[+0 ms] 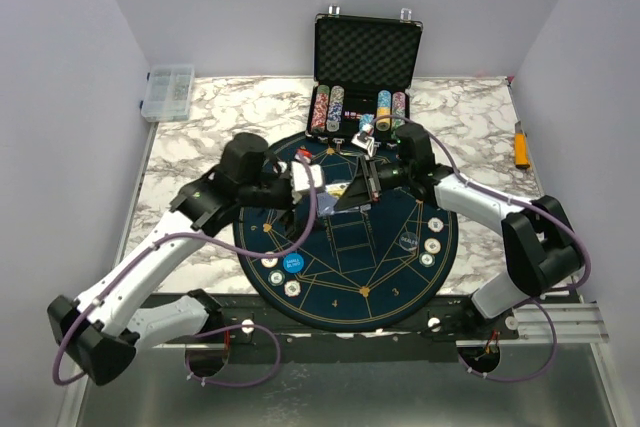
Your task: Distribute texas hold em gaming equipment
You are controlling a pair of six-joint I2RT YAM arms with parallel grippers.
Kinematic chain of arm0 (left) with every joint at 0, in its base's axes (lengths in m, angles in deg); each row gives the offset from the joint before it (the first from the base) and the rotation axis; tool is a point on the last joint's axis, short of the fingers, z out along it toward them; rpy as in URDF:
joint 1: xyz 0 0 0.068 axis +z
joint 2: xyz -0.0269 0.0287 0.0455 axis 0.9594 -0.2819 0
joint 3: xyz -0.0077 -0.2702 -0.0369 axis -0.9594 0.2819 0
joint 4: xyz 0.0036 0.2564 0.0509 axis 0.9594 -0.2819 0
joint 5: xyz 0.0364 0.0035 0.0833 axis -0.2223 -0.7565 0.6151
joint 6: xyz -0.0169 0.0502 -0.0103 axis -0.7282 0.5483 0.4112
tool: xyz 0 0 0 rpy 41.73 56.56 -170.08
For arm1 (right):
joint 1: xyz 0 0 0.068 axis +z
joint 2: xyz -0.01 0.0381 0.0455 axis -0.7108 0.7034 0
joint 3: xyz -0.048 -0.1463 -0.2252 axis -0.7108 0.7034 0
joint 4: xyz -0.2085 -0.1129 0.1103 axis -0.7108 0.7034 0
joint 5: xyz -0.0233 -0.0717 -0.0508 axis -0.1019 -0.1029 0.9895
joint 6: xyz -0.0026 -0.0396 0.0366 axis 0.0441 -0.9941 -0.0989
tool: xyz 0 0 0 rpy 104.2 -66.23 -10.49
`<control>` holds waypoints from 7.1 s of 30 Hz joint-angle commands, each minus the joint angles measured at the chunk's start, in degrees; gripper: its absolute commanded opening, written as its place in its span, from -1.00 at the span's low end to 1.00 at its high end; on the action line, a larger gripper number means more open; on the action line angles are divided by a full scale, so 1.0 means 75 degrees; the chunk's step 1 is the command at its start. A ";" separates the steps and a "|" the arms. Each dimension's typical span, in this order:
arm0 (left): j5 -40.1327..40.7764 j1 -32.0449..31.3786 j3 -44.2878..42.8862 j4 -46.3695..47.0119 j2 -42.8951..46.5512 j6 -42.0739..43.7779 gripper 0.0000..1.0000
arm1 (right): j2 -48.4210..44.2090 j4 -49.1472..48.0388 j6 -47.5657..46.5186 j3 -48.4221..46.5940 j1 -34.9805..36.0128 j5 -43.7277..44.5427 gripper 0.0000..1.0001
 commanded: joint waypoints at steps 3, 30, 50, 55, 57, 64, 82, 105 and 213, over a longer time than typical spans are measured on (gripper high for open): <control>0.2170 -0.0948 0.0107 0.0821 -0.0759 0.0331 0.97 | -0.0381 0.1242 -0.0995 -0.0148 0.0006 0.0033 -0.99; 0.3273 -0.2016 -0.0162 0.0854 -0.2227 0.1037 -0.08 | -0.0405 0.0507 -0.0589 -0.0114 0.0200 -0.0142 -0.99; 0.2945 -0.1735 0.0942 0.1760 -0.1161 -0.0208 -1.00 | -0.0242 0.2843 -0.2309 -0.1001 -0.0170 0.0234 0.51; 0.2735 -0.1473 0.0984 0.1712 -0.0996 -0.0295 -1.00 | -0.0523 0.3372 -0.2888 -0.0965 -0.0204 0.0367 0.47; 0.2641 -0.1442 0.1004 0.1671 -0.0894 -0.0180 -1.00 | -0.0580 0.3336 -0.2917 -0.0927 -0.0202 0.0375 0.47; 0.2578 -0.1365 0.1174 0.1608 -0.0543 0.0131 -1.00 | -0.0104 0.2763 -0.2492 -0.1207 -0.0200 0.0003 0.30; 0.2242 -0.1108 0.1381 0.1476 -0.0221 0.0134 -1.00 | -0.0122 0.3379 -0.2732 -0.1393 -0.0327 0.0184 -0.13; 0.2254 -0.1116 0.1264 0.1371 -0.0358 0.0019 -1.00 | 0.0169 0.2588 -0.2049 -0.1581 -0.0127 -0.0023 0.77; 0.2902 -0.1066 0.1752 0.1886 -0.0405 -0.0367 -1.00 | 0.0542 0.4442 -0.3591 -0.2571 -0.0052 -0.0049 0.46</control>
